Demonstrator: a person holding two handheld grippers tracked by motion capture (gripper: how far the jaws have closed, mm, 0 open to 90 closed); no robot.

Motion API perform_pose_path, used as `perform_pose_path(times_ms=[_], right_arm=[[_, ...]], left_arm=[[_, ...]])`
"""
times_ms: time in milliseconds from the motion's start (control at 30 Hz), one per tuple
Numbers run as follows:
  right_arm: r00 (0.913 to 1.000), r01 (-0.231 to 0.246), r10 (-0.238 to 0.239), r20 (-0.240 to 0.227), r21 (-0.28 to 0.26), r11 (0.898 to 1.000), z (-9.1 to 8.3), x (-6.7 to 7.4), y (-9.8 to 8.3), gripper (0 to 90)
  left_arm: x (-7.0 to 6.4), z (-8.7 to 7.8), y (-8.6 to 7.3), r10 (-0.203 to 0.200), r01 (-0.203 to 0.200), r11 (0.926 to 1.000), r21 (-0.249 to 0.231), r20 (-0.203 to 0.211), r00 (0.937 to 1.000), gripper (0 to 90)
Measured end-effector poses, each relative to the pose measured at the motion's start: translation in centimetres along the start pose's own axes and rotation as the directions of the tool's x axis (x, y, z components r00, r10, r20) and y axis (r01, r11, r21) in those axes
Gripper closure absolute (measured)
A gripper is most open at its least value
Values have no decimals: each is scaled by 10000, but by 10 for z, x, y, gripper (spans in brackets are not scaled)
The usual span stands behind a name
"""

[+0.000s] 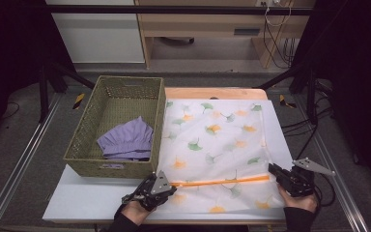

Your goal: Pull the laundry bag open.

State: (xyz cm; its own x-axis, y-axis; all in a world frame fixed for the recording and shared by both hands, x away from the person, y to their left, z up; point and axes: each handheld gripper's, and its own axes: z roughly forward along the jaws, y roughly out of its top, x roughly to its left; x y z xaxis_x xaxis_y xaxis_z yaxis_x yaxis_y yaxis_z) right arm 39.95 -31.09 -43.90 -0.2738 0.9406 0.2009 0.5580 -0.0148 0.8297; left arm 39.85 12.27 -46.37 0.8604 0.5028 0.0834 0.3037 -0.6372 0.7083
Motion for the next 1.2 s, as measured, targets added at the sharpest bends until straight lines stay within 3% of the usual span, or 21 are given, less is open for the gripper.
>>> perform_pose_path(times_ms=[667,1200], right_arm=[[10000,46,-46,27,11,10000,1,0,-1,859],[9999,-66,65,138,92,9999,4,0,-3,859]], left_arm=[[28,-36,-44,-885,898,9958,163,-661,9939,892],[34,-38,-52,-1103,1118,9932,310,-472,9928,892]])
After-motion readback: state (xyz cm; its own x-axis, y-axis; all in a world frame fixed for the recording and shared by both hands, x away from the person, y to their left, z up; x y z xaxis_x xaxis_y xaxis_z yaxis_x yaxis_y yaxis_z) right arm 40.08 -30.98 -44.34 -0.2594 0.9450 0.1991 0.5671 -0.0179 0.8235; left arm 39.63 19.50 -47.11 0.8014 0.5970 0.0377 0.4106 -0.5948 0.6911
